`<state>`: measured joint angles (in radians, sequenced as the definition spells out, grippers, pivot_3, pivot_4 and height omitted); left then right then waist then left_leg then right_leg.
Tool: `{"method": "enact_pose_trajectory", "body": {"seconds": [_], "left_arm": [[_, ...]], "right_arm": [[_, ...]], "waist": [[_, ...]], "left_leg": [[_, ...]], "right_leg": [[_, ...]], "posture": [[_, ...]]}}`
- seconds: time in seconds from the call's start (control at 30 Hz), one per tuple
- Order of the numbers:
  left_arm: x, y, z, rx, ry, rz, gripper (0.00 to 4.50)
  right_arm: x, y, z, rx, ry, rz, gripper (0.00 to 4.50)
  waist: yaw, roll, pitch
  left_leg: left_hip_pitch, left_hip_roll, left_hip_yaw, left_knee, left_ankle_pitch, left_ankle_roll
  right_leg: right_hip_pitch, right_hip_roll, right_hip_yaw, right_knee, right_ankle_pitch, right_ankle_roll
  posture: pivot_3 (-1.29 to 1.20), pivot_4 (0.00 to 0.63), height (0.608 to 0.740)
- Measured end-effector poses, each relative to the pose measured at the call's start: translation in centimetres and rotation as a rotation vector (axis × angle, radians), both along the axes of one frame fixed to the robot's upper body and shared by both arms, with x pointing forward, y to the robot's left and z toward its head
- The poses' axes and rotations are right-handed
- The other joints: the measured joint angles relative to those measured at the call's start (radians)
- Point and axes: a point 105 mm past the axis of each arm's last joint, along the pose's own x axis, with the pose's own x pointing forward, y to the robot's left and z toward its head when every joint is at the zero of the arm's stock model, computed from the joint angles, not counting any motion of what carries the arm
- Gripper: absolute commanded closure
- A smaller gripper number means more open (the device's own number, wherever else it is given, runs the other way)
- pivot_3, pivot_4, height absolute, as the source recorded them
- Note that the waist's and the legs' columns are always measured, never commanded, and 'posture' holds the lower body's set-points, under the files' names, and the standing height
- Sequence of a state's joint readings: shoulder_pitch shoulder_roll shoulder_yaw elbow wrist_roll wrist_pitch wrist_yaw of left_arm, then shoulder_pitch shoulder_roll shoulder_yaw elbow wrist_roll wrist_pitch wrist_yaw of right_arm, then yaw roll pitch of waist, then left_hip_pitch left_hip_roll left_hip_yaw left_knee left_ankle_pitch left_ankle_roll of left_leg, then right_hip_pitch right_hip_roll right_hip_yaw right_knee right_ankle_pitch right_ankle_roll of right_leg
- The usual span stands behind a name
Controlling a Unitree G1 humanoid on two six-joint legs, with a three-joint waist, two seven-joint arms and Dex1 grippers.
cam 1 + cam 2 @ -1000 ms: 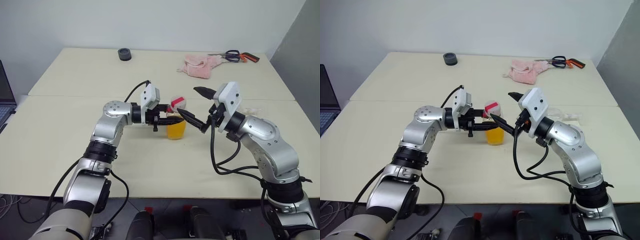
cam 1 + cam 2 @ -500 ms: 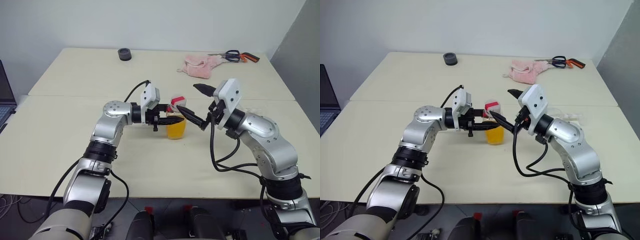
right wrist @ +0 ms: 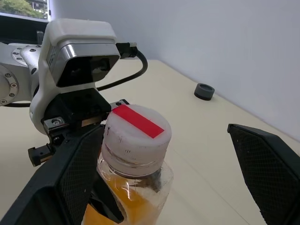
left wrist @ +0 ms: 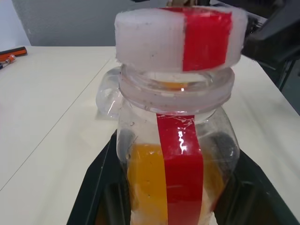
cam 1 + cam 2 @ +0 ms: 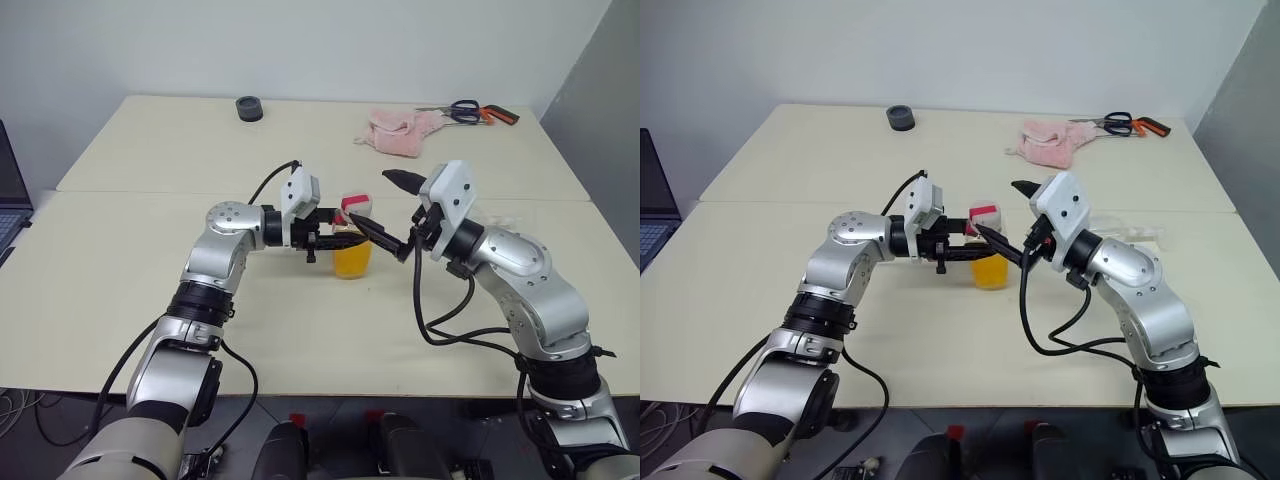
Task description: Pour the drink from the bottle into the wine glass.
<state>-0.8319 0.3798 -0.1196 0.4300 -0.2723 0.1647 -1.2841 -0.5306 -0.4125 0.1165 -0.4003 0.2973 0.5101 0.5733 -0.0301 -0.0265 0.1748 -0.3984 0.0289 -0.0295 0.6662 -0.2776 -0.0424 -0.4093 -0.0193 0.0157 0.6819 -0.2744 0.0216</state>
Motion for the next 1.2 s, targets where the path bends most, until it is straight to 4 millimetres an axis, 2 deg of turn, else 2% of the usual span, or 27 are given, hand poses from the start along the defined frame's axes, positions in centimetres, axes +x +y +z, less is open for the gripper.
{"method": "enact_pose_trajectory", "body": {"seconds": [0.57, 1.2], "left_arm": [[0.0, 0.0, 0.0, -0.001, -0.001, 0.004, 2.81], [-0.1, 0.2, 0.0, 0.009, 0.000, -0.011, 2.81]], "right_arm": [[-0.7, 0.5, -0.2, 0.015, 0.052, 0.061, 0.00], [-1.8, -0.3, 0.6, 0.046, 0.124, 0.122, 0.00]], "waist": [[0.000, 0.000, 0.000], [0.000, 0.000, 0.000]], "left_leg": [[0.000, 0.000, 0.000, 0.000, 0.000, 0.000], [0.000, 0.000, 0.000, 0.000, 0.000, 0.000]], "right_leg": [[0.000, 0.000, 0.000, 0.000, 0.000, 0.000], [0.000, 0.000, 0.000, 0.000, 0.000, 0.000]], "posture": [[0.00, 0.150, 0.740], [0.00, 0.150, 0.740]]}}
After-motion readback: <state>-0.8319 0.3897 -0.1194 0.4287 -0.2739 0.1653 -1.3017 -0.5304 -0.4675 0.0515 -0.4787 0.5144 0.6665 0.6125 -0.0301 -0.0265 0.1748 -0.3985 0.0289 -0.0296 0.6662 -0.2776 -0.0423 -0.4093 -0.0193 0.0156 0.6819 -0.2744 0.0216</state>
